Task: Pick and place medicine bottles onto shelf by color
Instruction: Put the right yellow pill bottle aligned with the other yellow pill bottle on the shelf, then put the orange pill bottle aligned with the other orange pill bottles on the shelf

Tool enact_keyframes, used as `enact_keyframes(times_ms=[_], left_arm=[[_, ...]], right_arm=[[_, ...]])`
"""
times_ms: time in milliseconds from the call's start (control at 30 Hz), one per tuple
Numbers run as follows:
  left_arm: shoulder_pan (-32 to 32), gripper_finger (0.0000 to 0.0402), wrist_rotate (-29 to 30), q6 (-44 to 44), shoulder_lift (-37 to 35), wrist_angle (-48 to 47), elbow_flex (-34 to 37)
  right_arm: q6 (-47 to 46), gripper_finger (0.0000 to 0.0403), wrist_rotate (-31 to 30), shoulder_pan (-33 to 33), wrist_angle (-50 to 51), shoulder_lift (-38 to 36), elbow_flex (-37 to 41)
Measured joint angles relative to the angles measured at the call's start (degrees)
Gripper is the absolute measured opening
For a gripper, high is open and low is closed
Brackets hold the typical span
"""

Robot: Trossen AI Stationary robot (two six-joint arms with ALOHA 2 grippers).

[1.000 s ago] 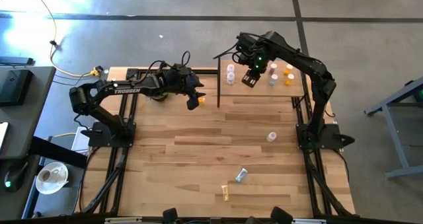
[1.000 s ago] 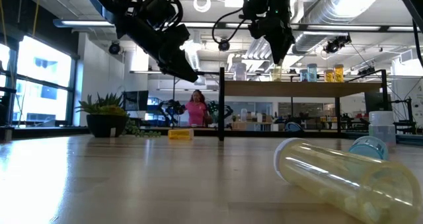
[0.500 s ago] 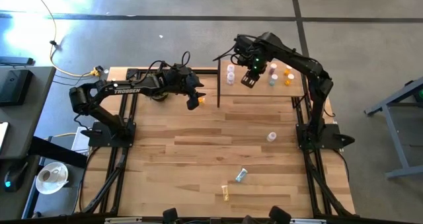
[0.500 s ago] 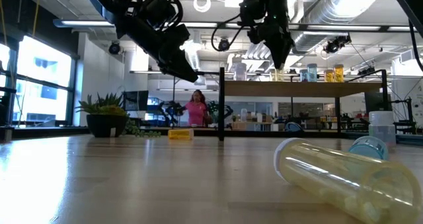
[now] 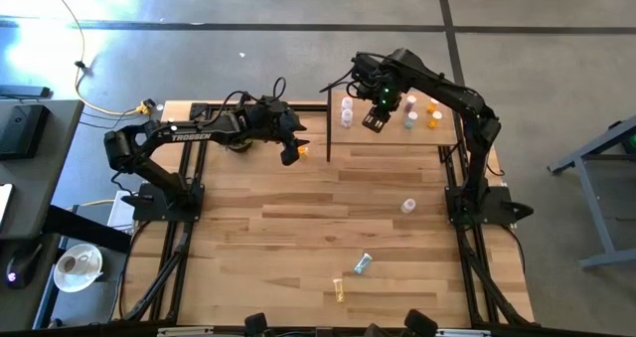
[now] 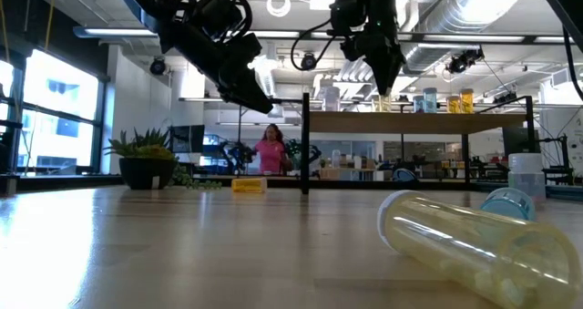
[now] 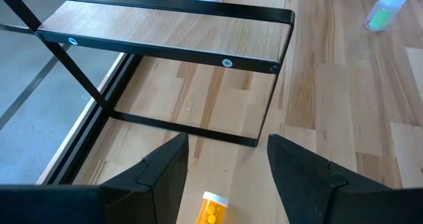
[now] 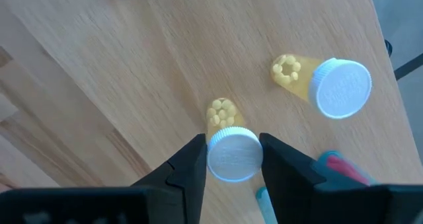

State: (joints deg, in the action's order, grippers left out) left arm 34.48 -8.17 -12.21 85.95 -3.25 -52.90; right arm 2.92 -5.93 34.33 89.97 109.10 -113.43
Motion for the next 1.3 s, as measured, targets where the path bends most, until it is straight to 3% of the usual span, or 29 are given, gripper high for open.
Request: enact_keyframes(times_ms=[533,1300], left_arm=[[-0.02,0.0197,0.01,0.0,0.0,0.01,0.0],[-0.02,0.0197,-0.01,1.09,0.0,-2.33,0.0]], right_arm=[[0.48,0.0146,-1.79,0.0,-1.0,0.13,-0.16],[3.56,0.0146,-1.7,-1.18,0.02,-0.57,-9.09]])
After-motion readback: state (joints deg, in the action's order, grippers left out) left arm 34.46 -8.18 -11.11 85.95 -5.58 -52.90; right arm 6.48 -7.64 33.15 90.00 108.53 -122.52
